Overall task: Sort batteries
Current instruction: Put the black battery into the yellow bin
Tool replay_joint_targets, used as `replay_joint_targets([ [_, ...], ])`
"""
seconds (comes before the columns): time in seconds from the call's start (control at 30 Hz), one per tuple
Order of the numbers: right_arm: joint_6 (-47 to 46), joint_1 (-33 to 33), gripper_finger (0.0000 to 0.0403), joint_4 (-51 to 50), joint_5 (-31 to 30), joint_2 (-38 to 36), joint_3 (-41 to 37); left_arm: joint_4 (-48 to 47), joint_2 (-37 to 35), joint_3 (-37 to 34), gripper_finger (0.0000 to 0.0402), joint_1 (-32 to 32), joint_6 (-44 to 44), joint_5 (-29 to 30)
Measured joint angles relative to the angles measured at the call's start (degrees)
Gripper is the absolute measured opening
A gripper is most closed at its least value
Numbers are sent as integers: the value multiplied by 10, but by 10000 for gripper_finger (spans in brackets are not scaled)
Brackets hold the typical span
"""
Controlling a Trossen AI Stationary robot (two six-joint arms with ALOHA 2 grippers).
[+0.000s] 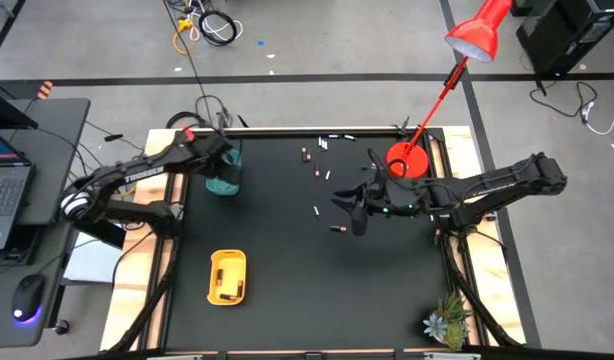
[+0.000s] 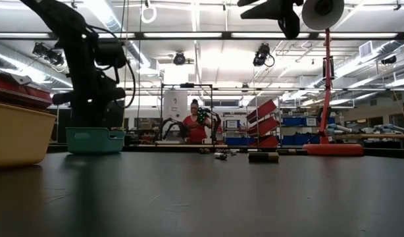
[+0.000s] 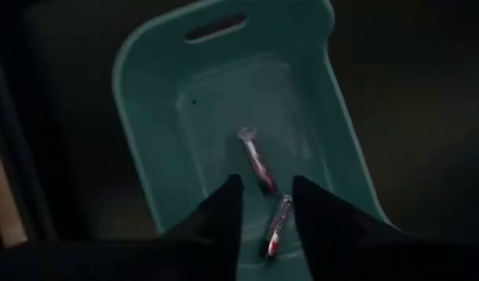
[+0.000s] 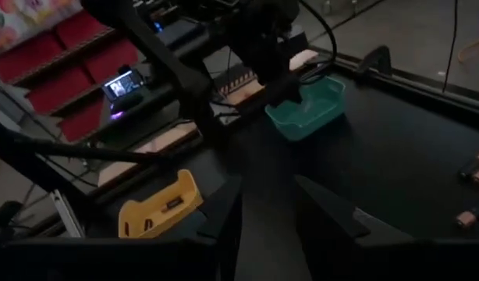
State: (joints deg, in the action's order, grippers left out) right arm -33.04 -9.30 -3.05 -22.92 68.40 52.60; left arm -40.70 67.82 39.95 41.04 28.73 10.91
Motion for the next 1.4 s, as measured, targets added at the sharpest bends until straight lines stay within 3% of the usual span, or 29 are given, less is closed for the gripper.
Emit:
replay_joint_targets([
  [0.17, 4, 5, 122, -28, -1, -2, 0, 1, 1, 10, 175, 0, 0, -19],
  [0.3, -16, 17, 122, -105, 6, -2, 0, 6, -6, 52, 179, -14, -33, -59],
  [0.5, 23, 49, 123, -213, 89, 16, -8, 69, -6, 122, 170, -109, -58, -69],
  [0.67, 108, 65, 132, -210, 138, 81, -32, 159, 22, 123, 168, -190, -5, -58],
  [1.1, 200, 64, 186, -141, 186, 247, -34, 187, 85, 122, 167, -318, 108, -40],
  [1.27, 198, 64, 180, -136, 186, 281, -34, 184, 85, 122, 167, -342, 137, -35],
  [1.4, 200, 64, 140, -136, 208, 301, -33, 187, 85, 122, 167, -358, 140, -36],
])
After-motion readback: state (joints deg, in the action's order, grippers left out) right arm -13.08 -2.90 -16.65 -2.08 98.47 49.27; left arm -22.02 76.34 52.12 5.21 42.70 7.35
